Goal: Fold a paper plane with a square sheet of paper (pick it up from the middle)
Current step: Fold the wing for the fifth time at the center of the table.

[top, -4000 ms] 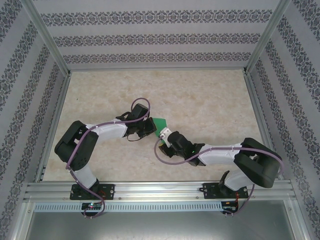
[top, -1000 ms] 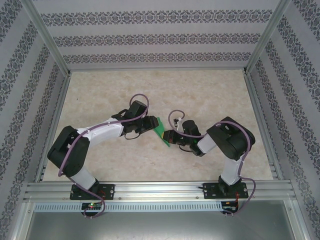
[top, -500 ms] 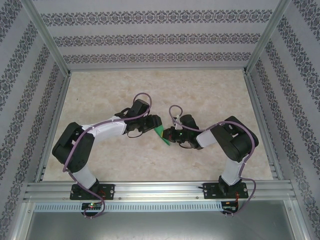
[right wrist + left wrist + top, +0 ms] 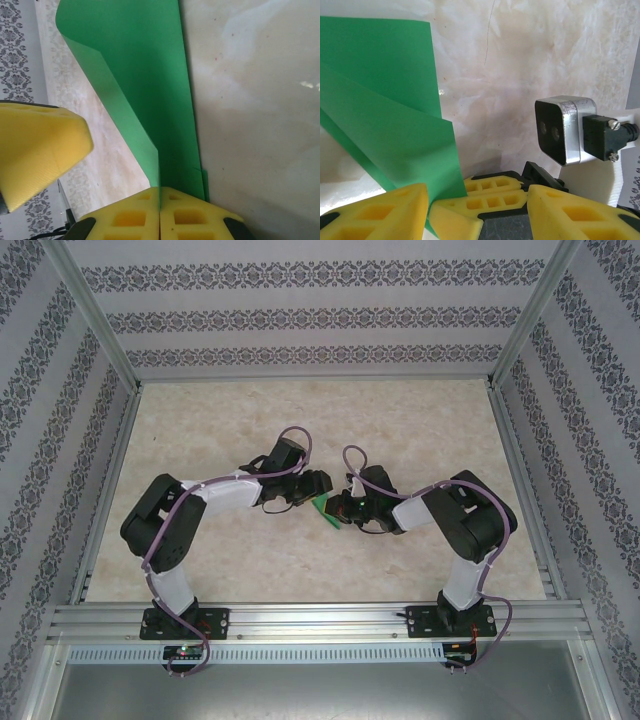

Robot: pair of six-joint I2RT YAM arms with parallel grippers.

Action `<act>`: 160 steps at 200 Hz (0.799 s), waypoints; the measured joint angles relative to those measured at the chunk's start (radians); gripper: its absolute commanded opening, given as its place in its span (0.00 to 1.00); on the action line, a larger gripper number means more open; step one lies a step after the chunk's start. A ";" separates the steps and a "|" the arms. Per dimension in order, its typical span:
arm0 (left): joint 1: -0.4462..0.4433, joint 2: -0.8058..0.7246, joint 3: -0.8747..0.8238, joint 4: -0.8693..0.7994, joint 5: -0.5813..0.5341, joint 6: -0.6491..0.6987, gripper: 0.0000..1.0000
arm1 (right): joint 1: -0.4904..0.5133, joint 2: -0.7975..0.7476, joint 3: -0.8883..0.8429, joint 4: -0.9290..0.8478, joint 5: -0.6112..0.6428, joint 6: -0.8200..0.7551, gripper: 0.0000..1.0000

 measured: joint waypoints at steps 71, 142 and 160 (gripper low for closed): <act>0.000 0.074 0.018 0.043 0.025 0.020 0.56 | -0.002 0.000 -0.017 0.053 -0.008 0.044 0.18; 0.000 0.085 0.034 0.043 0.028 0.053 0.56 | 0.001 -0.038 -0.047 0.055 0.039 0.056 0.20; 0.000 0.091 0.037 0.041 0.029 0.060 0.56 | 0.001 -0.051 -0.057 0.048 0.048 0.058 0.19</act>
